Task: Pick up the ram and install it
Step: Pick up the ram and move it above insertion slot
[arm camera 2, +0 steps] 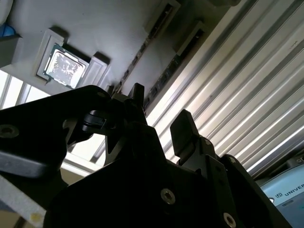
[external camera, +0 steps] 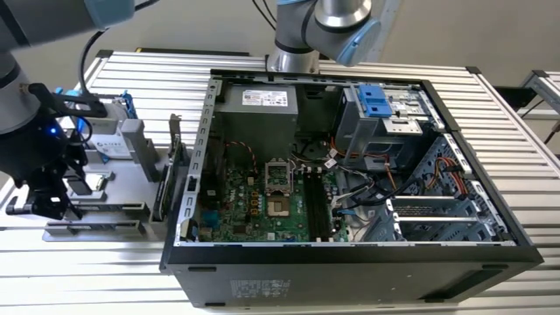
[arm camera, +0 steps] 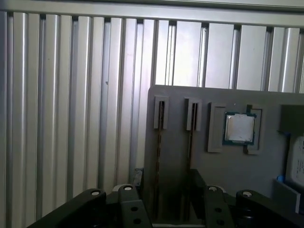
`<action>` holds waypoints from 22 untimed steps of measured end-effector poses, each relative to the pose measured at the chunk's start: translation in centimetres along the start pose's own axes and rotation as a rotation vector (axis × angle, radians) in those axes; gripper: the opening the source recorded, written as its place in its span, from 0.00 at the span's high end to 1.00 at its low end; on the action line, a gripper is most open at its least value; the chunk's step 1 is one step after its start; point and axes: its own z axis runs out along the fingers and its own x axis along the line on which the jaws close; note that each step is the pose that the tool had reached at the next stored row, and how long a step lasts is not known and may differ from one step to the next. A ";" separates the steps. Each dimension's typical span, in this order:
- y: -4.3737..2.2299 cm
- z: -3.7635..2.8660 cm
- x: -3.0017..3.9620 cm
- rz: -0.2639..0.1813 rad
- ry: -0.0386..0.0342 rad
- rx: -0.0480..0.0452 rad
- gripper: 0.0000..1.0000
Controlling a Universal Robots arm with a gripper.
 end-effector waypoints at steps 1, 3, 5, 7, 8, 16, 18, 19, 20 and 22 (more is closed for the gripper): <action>0.00 0.07 0.01 0.000 0.0001 0.0000 0.00; 0.00 0.23 0.03 0.000 0.0001 -0.0001 0.00; 0.00 0.39 0.04 0.000 0.0000 -0.0001 0.00; 0.00 0.54 0.05 0.000 0.0001 -0.0002 0.00; 0.00 0.62 0.05 0.000 0.0001 -0.0002 0.00; 0.01 1.23 0.05 0.000 0.0001 -0.0003 0.00; 0.01 1.34 0.09 0.000 0.0002 -0.0005 0.00; 0.01 1.41 0.10 0.000 0.0002 -0.0004 0.00; 0.01 1.49 0.12 0.000 0.0001 -0.0002 0.00; 0.01 1.62 0.17 0.000 0.0001 -0.0004 0.00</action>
